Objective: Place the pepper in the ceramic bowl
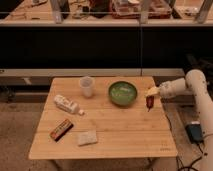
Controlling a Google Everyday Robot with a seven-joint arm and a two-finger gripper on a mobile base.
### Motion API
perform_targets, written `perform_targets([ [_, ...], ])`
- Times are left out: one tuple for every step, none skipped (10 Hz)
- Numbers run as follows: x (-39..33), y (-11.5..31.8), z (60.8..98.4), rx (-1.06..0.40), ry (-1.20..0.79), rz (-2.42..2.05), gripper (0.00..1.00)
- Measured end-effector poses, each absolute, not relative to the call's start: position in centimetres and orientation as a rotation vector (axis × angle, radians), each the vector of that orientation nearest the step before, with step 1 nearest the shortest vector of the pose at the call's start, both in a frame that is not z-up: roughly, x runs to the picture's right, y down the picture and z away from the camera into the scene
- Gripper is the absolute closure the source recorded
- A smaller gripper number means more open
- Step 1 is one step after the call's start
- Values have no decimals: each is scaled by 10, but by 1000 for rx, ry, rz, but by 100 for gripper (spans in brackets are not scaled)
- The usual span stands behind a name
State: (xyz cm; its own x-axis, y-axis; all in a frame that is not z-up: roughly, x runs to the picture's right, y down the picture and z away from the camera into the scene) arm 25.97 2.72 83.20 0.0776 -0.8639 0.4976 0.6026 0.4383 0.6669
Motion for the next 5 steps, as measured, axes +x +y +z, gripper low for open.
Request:
perform_targets([
  [254, 13, 825, 354, -997, -1146, 70],
  [243, 4, 820, 381, -1011, -1177, 70],
  [225, 0, 814, 409, -1037, -1228, 70],
  [210, 0, 810, 425, -1060, -1267, 70],
  [193, 2, 805, 444, -1084, -1316, 70],
])
